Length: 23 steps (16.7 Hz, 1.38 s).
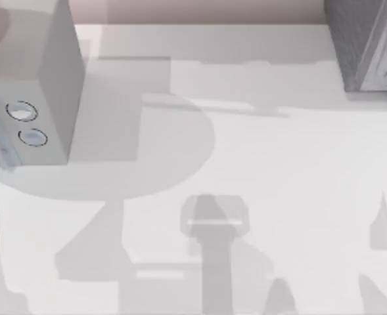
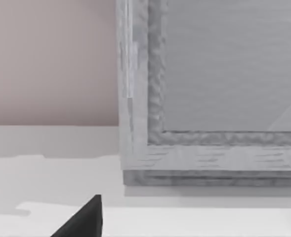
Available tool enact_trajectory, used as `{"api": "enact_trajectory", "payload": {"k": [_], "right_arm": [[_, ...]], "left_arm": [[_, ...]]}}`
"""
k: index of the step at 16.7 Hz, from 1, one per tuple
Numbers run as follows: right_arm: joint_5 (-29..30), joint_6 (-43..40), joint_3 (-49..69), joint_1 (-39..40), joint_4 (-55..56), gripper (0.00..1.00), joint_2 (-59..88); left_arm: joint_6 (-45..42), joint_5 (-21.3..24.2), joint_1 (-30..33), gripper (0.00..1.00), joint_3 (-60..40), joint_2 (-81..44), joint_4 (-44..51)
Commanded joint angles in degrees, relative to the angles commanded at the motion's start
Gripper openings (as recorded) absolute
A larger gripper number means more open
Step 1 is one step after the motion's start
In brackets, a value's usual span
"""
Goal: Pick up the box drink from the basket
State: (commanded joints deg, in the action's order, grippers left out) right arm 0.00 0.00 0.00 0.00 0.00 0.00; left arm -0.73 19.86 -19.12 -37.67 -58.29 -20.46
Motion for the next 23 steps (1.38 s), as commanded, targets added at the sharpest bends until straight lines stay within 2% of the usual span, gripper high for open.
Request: {"api": "enact_trajectory", "payload": {"k": [4,8,14,23], "right_arm": [[0.0,0.0,0.0,0.0,0.0,1.0,0.0],[0.0,0.0,0.0,0.0,0.0,1.0,0.0],[0.0,0.0,0.0,0.0,0.0,1.0,0.0],[0.0,0.0,0.0,0.0,0.0,1.0,0.0]], "left_arm": [[-0.1,4.5,-4.1,1.0,-8.1,-13.0,-4.3],[-0.2,6.9,-6.1,1.0,-12.2,-19.4,-6.4],[-0.4,6.9,-5.9,1.0,-12.7,-18.9,-6.6],[-0.2,3.9,-2.9,1.0,-19.6,-28.0,-7.7]]}}
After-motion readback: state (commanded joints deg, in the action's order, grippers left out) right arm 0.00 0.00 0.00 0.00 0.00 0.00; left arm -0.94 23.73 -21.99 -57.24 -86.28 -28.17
